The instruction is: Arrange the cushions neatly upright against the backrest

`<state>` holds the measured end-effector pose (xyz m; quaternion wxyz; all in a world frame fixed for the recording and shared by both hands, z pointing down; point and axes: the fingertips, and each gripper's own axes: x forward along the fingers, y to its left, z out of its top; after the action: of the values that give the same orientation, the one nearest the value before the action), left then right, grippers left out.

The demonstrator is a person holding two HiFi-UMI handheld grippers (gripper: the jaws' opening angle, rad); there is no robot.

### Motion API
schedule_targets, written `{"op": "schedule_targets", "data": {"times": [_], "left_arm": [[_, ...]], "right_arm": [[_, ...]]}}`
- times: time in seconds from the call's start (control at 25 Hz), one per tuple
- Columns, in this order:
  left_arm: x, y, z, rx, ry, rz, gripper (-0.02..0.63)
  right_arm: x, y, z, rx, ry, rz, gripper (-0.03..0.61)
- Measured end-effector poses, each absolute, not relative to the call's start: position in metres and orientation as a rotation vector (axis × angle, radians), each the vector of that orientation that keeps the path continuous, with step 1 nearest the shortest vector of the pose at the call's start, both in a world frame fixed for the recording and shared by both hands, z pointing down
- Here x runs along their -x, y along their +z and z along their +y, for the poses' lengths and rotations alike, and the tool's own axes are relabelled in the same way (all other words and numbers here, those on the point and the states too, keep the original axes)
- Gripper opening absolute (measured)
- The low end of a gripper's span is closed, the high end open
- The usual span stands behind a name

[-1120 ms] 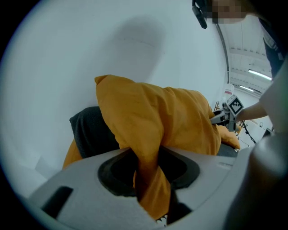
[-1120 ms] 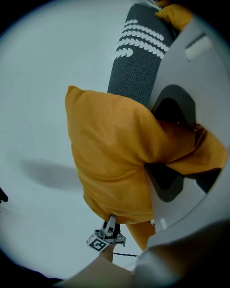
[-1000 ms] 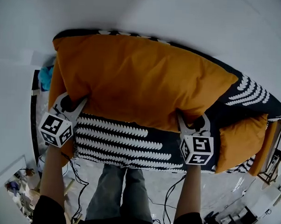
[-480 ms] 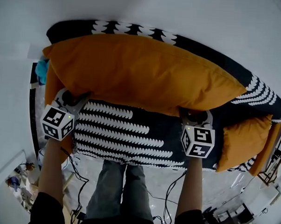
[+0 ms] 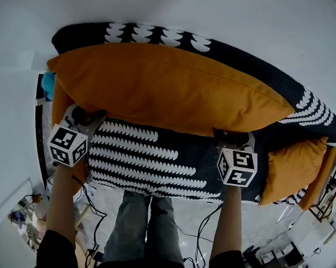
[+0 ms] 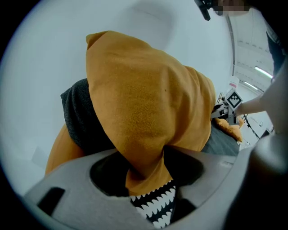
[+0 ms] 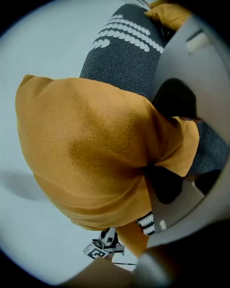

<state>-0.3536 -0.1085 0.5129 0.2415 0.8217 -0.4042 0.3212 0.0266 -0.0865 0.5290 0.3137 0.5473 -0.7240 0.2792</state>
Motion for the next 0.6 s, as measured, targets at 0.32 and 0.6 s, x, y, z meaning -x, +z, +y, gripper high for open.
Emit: {"op": "schedule_targets", "data": {"times": [0.32, 0.6], "left_arm": [[0.361, 0.508, -0.102, -2.226, 0.866, -1.142, 0.288], [0.369, 0.491, -0.085, -2.212, 0.814, -1.191, 0.287]], "right_arm": [[-0.037, 0.526, -0.071, -1.473, 0.740, -1.882, 0.347], [-0.038, 0.511, -0.048, -1.513, 0.735, -1.884, 0.345]]}}
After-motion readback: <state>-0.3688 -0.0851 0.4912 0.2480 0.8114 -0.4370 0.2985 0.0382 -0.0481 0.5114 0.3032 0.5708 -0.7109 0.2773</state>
